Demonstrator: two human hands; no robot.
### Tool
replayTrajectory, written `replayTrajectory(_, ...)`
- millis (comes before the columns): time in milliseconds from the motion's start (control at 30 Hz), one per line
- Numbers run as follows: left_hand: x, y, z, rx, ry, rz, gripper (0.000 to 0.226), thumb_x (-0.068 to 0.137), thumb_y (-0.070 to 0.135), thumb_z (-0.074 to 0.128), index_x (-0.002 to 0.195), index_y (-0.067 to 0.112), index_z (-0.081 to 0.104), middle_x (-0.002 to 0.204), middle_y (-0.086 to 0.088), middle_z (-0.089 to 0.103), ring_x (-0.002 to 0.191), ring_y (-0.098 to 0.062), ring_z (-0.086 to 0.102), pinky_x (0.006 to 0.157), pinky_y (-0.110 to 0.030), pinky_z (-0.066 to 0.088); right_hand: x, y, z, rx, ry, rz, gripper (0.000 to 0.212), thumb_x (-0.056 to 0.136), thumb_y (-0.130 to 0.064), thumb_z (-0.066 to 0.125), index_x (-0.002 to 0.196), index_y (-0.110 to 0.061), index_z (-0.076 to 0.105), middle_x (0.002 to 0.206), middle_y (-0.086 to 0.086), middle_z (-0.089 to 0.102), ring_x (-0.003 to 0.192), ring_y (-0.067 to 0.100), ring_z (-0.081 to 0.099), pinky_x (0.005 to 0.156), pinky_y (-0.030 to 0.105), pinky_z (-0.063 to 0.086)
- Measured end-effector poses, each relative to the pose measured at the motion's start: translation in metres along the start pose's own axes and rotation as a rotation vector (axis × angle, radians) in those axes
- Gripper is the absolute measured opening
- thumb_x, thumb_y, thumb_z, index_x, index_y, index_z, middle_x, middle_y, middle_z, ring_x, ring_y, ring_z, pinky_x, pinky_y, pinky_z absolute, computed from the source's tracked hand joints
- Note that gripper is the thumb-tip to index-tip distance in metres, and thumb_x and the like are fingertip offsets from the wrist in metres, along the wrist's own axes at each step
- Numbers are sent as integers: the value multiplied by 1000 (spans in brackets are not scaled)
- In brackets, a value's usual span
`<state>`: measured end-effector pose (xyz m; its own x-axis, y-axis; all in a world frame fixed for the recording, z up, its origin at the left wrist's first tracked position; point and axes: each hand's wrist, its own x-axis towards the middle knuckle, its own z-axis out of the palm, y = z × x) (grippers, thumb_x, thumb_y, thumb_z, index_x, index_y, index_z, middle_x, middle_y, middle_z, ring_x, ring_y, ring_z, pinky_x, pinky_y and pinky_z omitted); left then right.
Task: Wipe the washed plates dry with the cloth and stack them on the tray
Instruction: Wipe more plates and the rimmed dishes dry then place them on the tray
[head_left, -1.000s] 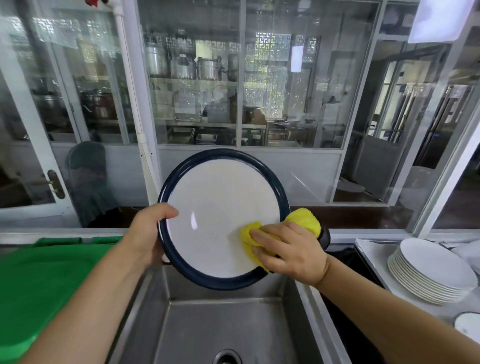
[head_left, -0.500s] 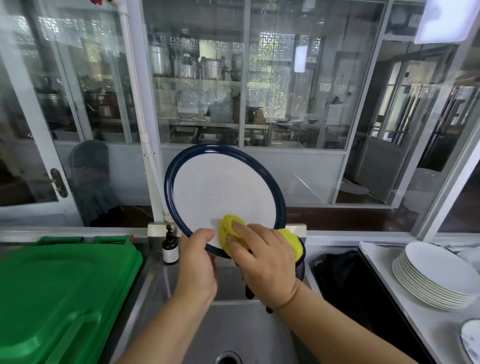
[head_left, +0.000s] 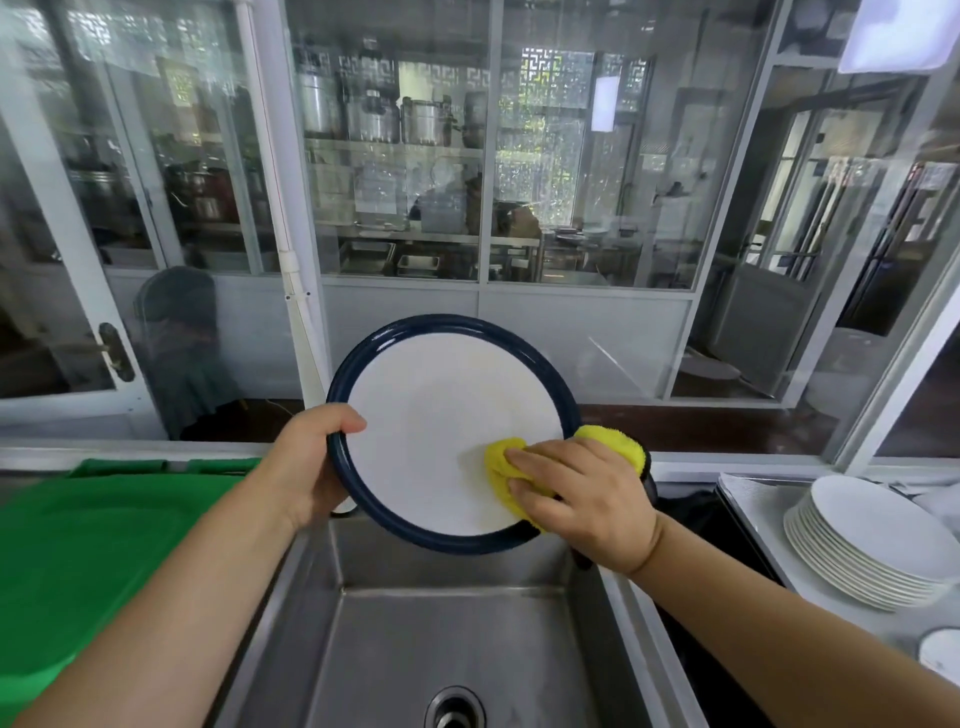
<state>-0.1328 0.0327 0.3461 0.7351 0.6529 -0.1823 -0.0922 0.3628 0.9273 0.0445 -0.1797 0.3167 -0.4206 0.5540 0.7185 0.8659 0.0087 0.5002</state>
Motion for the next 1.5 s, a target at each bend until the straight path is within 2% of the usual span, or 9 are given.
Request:
replayTrajectory(233, 7, -4, -7, 726, 18, 250, 81, 77, 66, 58, 145, 30, 33, 146, 10, 36, 133, -12, 35, 106, -33, 31, 21, 7, -19, 220, -342, 222, 18, 73, -1, 60, 80, -12, 72, 87, 2, 71, 68, 28, 65, 53, 34, 53)
replayTrajectory(333, -19, -2, 7, 1306, -261, 579, 84, 53, 89, 48, 128, 50, 44, 133, 27, 29, 127, 13, 16, 103, -28, 25, 32, 11, -26, 327, -532, 385, 25, 62, 1, 64, 82, -13, 69, 78, 0, 66, 68, 26, 60, 54, 34, 49)
replayTrajectory(467, -31, -15, 39, 1613, -299, 592, 43, 61, 66, 66, 94, 38, 61, 98, 22, 60, 93, 0, 52, 77, -28, 48, 48, 18, -28, 509, -726, 445, 22, 66, -5, 67, 83, -20, 65, 77, -5, 63, 73, 18, 57, 64, 39, 49)
replayTrajectory(633, -31, -28, 38, 1327, -219, 536, 19, 69, 45, 76, 71, 28, 66, 67, 6, 64, 67, -9, 60, 61, -30, 47, 43, 20, -30, 808, -717, 678, 38, 63, -2, 78, 94, -22, 66, 92, -10, 65, 88, 7, 61, 77, 27, 53)
replayTrajectory(767, -26, -41, 27, 941, -82, 431, 20, 63, 36, 84, 72, 26, 68, 66, 8, 68, 63, 2, 63, 58, -16, 47, 26, 8, -22, 731, -114, 902, 51, 66, 3, 82, 108, -18, 63, 113, -19, 55, 103, -11, 52, 88, 7, 38)
replayTrajectory(867, -27, -51, 24, 495, 4, 272, 36, 53, 34, 82, 85, 21, 72, 82, -1, 75, 77, -22, 72, 73, -40, 58, 12, -11, -10, 525, 68, 945, 51, 68, 2, 81, 114, -9, 63, 122, -8, 53, 113, 8, 50, 96, 6, 31)
replayTrajectory(1067, -31, -61, 36, 66, -14, 198, 34, 57, 17, 79, 90, 12, 73, 89, -13, 75, 77, -32, 72, 60, -41, 58, 25, -38, 6, 342, 56, 764, 54, 82, -36, 66, 122, 0, 62, 136, 12, 50, 121, 25, 41, 108, 33, 31)
replayTrajectory(1300, -31, -58, 50, 70, -40, 228, 27, 57, 18, 80, 83, 22, 76, 85, -12, 75, 72, -26, 71, 63, -36, 55, 44, -41, 7, 293, 73, 403, 28, 92, -20, 54, 111, -7, 71, 129, 7, 59, 113, 27, 54, 93, 41, 44)
replayTrajectory(1500, -38, -58, 39, 117, 13, 260, 29, 54, 21, 79, 83, 24, 75, 86, -6, 76, 77, -27, 72, 59, -37, 57, 25, -14, 7, 483, 151, 1103, 34, 94, -16, 54, 128, -11, 58, 139, 1, 47, 119, 22, 43, 105, 23, 29)
